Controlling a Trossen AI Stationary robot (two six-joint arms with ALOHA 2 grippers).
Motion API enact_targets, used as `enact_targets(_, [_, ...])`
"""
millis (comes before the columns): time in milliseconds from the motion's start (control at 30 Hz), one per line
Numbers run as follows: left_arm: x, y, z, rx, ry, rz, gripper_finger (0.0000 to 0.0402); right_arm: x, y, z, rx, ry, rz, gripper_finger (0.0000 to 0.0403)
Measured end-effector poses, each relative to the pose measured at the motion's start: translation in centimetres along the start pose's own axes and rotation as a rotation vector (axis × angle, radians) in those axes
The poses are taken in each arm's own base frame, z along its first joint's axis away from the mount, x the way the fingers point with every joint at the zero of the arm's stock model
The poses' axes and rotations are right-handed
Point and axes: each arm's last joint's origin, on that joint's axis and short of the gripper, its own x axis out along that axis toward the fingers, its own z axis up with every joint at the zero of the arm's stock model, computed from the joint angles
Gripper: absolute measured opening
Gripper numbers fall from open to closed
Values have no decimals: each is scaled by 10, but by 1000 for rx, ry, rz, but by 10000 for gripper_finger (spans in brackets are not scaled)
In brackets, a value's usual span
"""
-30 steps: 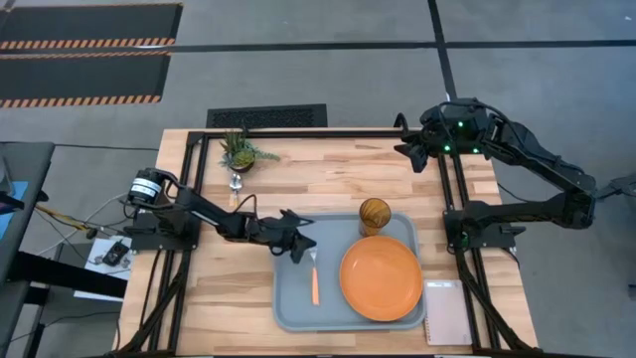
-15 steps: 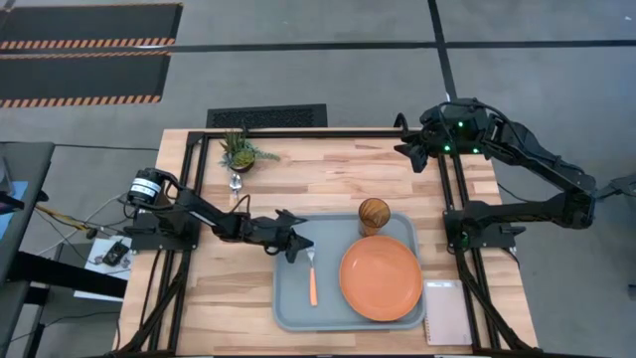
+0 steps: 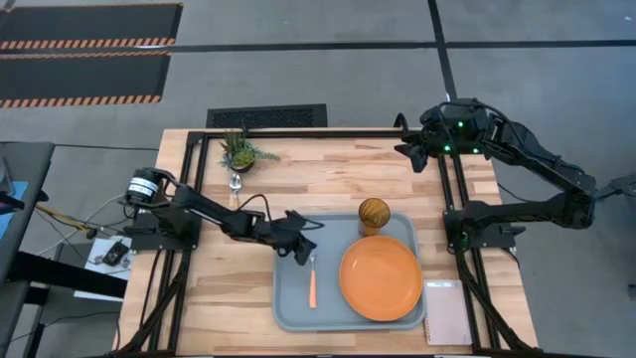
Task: Pick and place plate/cup/fork/spoon on tray
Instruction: Put the orange fork on the gray tray to the left of the orange plate
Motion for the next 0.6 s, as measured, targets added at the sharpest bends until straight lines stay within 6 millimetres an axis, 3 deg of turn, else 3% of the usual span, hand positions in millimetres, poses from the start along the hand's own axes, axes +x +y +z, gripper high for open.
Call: enact_targets(600, [0,8,-4,-56,64,66,1,0,0,0,-2,3,-1,220])
